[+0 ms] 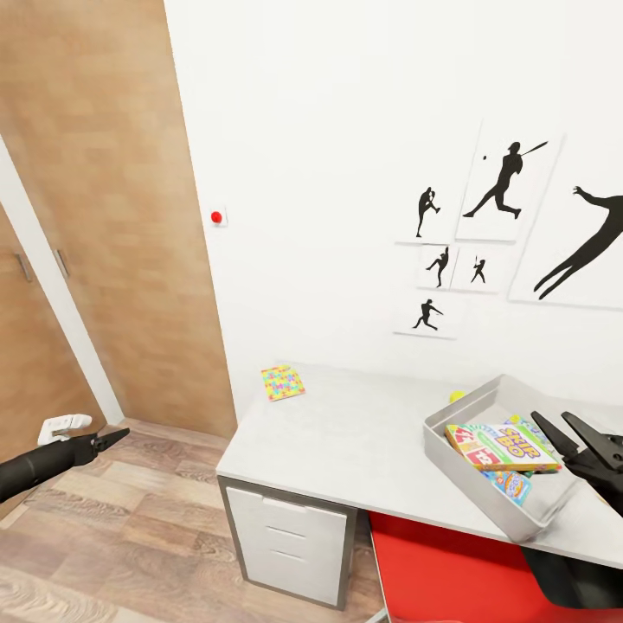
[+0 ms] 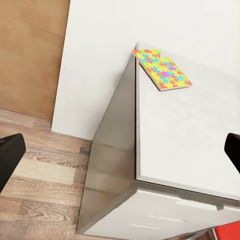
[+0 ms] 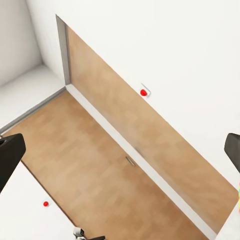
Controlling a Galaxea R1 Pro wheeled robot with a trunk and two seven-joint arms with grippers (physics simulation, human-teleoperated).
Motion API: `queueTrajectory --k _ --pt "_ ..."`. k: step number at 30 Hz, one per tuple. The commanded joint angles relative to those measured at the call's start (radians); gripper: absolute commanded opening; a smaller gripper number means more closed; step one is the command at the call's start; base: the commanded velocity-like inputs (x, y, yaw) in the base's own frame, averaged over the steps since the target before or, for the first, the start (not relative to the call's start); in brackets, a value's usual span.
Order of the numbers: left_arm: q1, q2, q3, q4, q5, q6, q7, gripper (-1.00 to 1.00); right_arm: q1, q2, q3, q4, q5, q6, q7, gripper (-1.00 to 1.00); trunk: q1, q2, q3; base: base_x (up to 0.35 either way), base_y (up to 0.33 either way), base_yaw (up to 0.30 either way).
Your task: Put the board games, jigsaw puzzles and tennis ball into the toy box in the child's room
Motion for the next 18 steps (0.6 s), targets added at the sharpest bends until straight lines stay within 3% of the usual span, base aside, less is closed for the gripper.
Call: queueTrajectory --k 1,9,18 --pt "-0.001 0.0 0.001 0.0 0.007 0.008 -0.001 1.0 -0.001 0.0 0.0 0.0 -0.003 0.006 0.001 1.0 0.001 -0.002 -0.002 0.0 0.0 0.0" --pt "-0.001 0.0 0.001 0.0 0.007 0.007 -0.001 1.0 0.0 0.001 0.0 0.0 -0.003 0.006 -0.001 1.0 0.001 -0.002 -0.002 0.0 0.046 0.0" --pt "-0.001 -0.001 0.001 0.0 0.007 0.007 -0.001 1.0 -0.001 0.001 0.001 -0.001 -0.003 0.007 -0.027 1.0 0.001 -0.002 -0.002 0.0 0.2 -0.04"
